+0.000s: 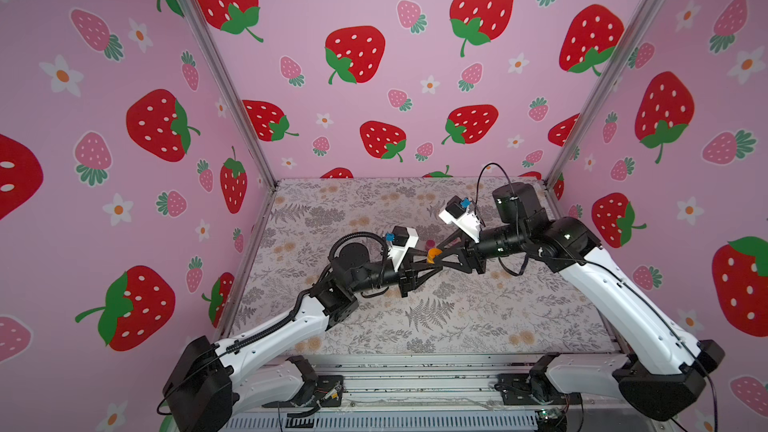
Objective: Close the paint jar lid
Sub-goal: Screw the lid onto the paint jar.
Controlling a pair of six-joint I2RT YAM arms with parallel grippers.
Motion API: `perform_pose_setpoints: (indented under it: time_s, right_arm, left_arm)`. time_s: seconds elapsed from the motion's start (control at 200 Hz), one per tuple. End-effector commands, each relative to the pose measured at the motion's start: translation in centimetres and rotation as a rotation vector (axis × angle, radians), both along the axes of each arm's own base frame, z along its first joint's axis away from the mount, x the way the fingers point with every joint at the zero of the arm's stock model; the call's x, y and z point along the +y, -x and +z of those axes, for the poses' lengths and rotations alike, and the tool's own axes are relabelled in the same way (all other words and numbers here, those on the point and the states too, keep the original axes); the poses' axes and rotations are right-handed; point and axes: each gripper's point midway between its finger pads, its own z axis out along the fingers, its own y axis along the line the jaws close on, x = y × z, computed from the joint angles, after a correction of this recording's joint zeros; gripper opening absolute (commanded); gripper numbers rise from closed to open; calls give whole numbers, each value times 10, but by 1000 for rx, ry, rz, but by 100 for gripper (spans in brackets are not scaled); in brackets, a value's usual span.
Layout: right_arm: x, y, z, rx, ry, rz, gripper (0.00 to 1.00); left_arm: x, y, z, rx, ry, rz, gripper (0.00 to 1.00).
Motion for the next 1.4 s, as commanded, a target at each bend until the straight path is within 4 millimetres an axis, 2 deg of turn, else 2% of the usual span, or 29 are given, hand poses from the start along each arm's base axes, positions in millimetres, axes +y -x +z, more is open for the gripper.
perform_pose_setpoints:
  time_s: [0.0, 0.13, 0.215, 0.4, 0.485, 0.595, 0.655, 0.705, 0.8, 0.835, 0.895, 1.001, 1.101, 1.201, 1.291, 1.396]
  right_arm:
    - [5, 2, 2, -1, -5, 16, 37]
    - [9, 3, -5, 12, 5, 14, 33]
    - [14, 2, -13, 27, 14, -9, 31]
    - [30, -16, -39, 28, 40, -212, 27]
    - [39, -25, -42, 34, 27, -331, 24]
    - [51, -29, -43, 14, 29, -422, 27]
    - [50, -32, -44, 2, 49, -471, 30]
    - [48, -32, -41, 3, 50, -477, 32]
    - [39, -29, -33, 4, 42, -498, 46]
    - [34, -27, -28, -1, 32, -503, 55]
    - [21, -24, -16, -30, 14, -518, 69]
    - [-1, -22, 1, -45, 12, -511, 79]
    - [-20, -19, 17, -46, 6, -483, 85]
    - [-28, -15, 27, -42, 7, -395, 86]
    - [-26, -8, 32, -78, 31, -263, 85]
    - [-20, 1, 36, -114, 44, -116, 83]
  left_arm:
    - [0, 0, 28, -51, 47, -4, 0]
    - [1, -3, 28, -55, 46, 19, 0]
    - [4, -13, 31, -62, 47, 82, 0]
    - [19, -56, 40, -92, 51, 336, 0]
    - [22, -73, 43, -110, 37, 421, 0]
    - [18, -89, 39, -108, 14, 477, 0]
    - [16, -92, 38, -108, 11, 483, 0]
    - [15, -90, 38, -110, 9, 479, 0]
    - [17, -86, 36, -107, 2, 467, 0]
    - [18, -83, 34, -103, 0, 456, 0]
    - [18, -74, 32, -97, 2, 419, 0]
    - [19, -60, 24, -80, -7, 362, 0]
    - [19, -42, 21, -66, -2, 283, 0]
    - [19, -20, 21, -58, 14, 187, 0]
    - [16, -1, 25, -47, 23, 89, 0]
    - [17, 12, 25, -34, 27, 36, 0]
